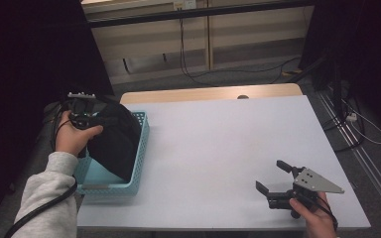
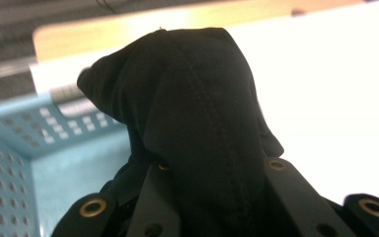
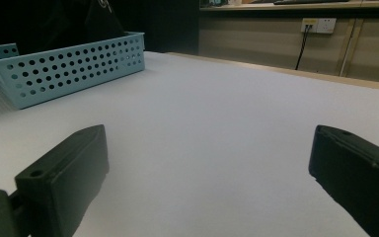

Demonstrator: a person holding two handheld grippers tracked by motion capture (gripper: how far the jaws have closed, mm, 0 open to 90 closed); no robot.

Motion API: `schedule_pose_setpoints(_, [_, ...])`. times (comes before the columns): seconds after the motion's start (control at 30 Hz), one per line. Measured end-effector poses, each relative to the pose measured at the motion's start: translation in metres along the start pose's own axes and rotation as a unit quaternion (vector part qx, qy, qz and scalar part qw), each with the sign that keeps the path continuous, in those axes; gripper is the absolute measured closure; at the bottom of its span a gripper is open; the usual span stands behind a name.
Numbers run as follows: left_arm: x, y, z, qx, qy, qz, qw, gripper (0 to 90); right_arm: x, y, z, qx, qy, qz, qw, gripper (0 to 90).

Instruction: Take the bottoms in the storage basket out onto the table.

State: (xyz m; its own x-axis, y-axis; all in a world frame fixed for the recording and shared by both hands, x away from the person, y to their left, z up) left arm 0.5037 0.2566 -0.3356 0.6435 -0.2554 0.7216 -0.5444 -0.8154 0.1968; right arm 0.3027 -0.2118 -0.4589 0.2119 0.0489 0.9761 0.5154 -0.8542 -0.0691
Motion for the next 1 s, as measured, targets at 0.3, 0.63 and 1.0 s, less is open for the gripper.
schedule_pose_setpoints(0.3, [0.047,0.023,-0.024,-0.007,0.077,0.028,0.9966,79.4,0.0,0.0,0.0,0.001,0.001,0.001,1.0,1.2])
schedule_pose_setpoints(0.63, [0.077,0.099,-0.026,-0.08,0.119,0.102,0.9844,79.3,0.0,0.0,0.0,0.001,0.0,-0.002,1.0,1.2])
schedule_pose_setpoints(1.0, [0.064,0.16,0.007,-0.151,0.093,0.137,0.9745,79.0,0.0,-0.001,0.0,0.002,0.0,0.0,1.0,1.2])
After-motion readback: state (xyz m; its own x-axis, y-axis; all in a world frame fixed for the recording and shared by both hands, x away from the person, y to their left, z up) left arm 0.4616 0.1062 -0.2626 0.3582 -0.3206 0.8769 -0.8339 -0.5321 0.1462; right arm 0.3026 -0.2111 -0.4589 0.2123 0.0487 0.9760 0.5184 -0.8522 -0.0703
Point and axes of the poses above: each handheld gripper's, and its own axes: z roughly forward along the jaws, x roughly out of its top, y roughly to its right, the point moved 7 cm from there along z, roughly forward along the jaws, and after that the axes turned 3 degrees about -x, right-handed, at the moved point
